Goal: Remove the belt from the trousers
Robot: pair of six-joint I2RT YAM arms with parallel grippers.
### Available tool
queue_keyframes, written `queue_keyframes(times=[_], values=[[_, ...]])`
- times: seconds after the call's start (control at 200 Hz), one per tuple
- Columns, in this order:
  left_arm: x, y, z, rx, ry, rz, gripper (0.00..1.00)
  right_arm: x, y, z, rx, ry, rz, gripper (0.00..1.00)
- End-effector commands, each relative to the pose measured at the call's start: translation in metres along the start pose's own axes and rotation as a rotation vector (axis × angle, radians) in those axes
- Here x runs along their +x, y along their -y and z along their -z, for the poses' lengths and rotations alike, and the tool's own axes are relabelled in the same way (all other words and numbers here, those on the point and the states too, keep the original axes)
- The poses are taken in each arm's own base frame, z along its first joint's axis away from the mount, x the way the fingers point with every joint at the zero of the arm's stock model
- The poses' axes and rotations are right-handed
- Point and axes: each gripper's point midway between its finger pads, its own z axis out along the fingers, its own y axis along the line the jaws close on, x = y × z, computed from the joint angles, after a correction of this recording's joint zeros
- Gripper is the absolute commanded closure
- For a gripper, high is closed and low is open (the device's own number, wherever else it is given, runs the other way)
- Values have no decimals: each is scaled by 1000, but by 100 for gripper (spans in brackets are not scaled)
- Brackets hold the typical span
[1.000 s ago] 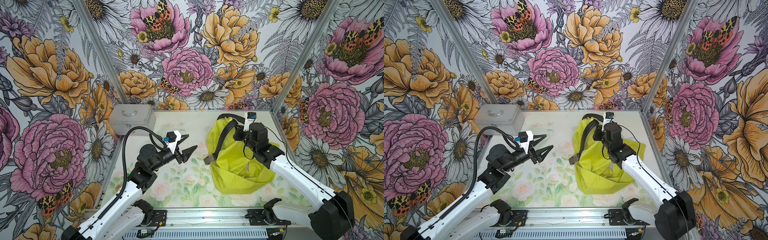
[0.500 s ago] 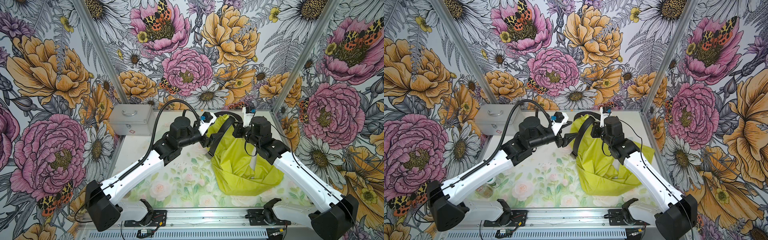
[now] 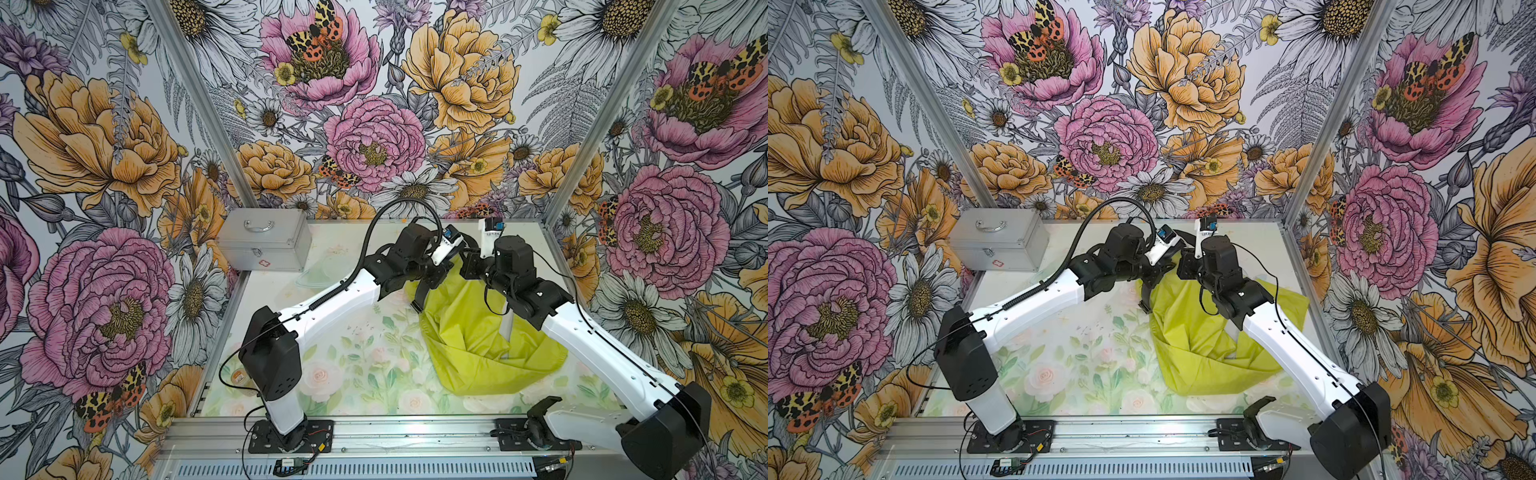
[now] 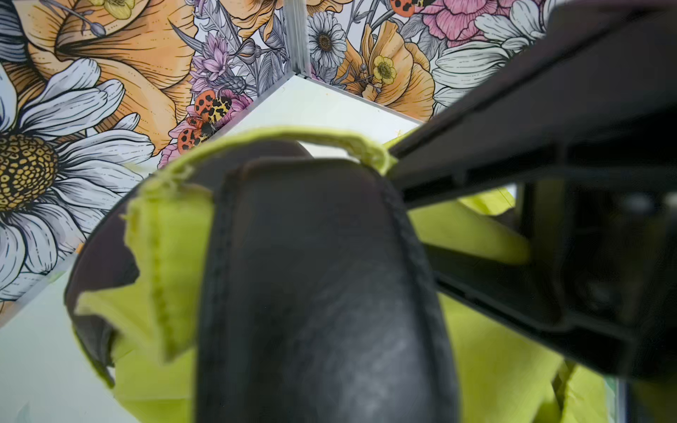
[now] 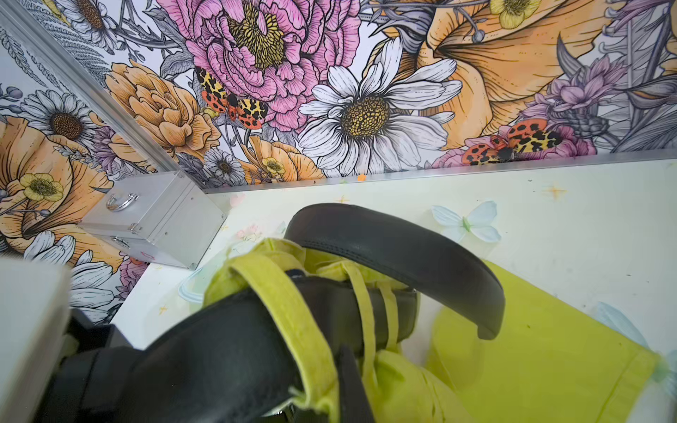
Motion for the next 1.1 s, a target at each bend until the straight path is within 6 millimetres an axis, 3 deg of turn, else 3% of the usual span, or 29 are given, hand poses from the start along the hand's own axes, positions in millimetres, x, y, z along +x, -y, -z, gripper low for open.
queue_keyframes(times=[0.0, 0.07, 0.215, 0.365, 0.43, 0.49, 0.58, 0.78, 0.911, 1.026, 1.096], values=[[-42, -11, 53, -94, 120, -65, 94, -13, 26, 2, 102, 89, -56, 90], [-52, -9, 76, -94, 162, -94, 100, -4, 38, -4, 134, 70, -77, 89], [-78, -2, 141, -51, 300, -119, 100, 22, 67, -20, 196, 1, -134, 86], [-98, -9, 212, -25, 443, -76, 100, 45, 88, -34, 235, -62, -192, 79], [-100, -14, 235, -28, 482, -56, 100, 52, 91, -38, 234, -84, -198, 84], [-95, -19, 243, -37, 490, -43, 100, 55, 90, -41, 224, -98, -197, 92], [-71, -32, 230, -62, 436, -18, 100, 53, 83, -42, 191, -106, -199, 99], [3, -59, 164, -89, 223, 1, 100, 27, 68, -32, 131, -53, -179, 100], [42, -80, 132, -152, 95, -22, 99, 14, 59, -21, 99, -18, -167, 100], [73, -94, 111, -191, -3, -30, 86, 11, 50, -17, 70, -13, -144, 100], [87, -90, 101, -162, -40, -56, 62, 13, 46, -18, 60, -20, -116, 100]])
